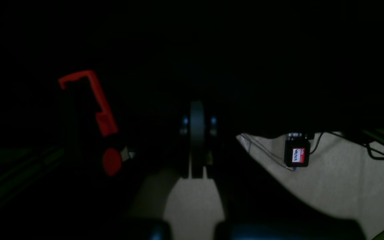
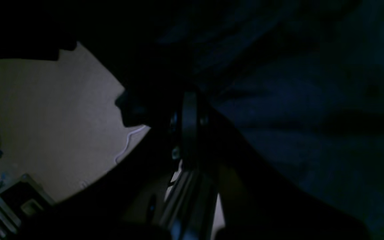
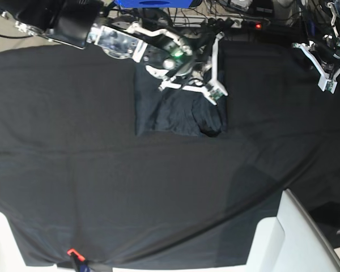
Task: Fold the T-shirt properly
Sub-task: 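Press the folded bundle flat with the right gripper near the collar, then tuck and smooth the bundle's edge with the right gripper, then withdraw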
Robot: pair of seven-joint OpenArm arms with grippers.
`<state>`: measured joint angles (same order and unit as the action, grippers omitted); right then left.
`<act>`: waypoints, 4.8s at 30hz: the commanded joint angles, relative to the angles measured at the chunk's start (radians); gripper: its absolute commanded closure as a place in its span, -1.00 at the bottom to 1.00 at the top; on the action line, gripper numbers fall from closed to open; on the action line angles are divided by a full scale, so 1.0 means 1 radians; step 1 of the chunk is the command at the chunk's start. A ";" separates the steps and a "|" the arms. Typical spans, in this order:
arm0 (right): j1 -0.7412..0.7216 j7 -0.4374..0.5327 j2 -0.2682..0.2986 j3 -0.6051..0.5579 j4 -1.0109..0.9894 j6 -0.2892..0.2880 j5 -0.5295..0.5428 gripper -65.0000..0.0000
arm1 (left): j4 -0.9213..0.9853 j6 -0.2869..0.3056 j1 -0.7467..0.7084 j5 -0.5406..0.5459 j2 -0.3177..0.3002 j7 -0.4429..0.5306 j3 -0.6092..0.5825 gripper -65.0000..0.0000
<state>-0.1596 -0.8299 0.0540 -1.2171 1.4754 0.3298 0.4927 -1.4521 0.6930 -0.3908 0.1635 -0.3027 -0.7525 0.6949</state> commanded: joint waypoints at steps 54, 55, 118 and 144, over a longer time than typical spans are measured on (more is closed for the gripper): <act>-0.177 0.215 -0.076 -0.014 -0.223 -0.007 0.005 1.00 | -0.017 0.005 -0.001 0.006 -0.017 0.011 0.004 1.00; -0.177 0.215 -0.085 -0.014 -0.224 -0.007 0.005 1.00 | -0.017 0.005 -0.001 0.006 -0.017 0.011 0.004 1.00; 0.144 0.122 0.254 0.475 0.314 -0.028 0.010 1.00 | -0.341 0.005 0.122 0.304 0.070 -0.157 -0.271 1.00; 0.027 0.082 0.020 0.089 -0.012 -0.024 0.004 1.00 | -0.016 0.005 -0.063 -0.022 -0.065 0.169 0.052 1.00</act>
<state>-0.1181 -0.7635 0.0799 -1.1351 1.4506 0.3065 0.4973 -1.4540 0.6975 -0.4496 0.1345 -0.3504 -0.5953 0.7387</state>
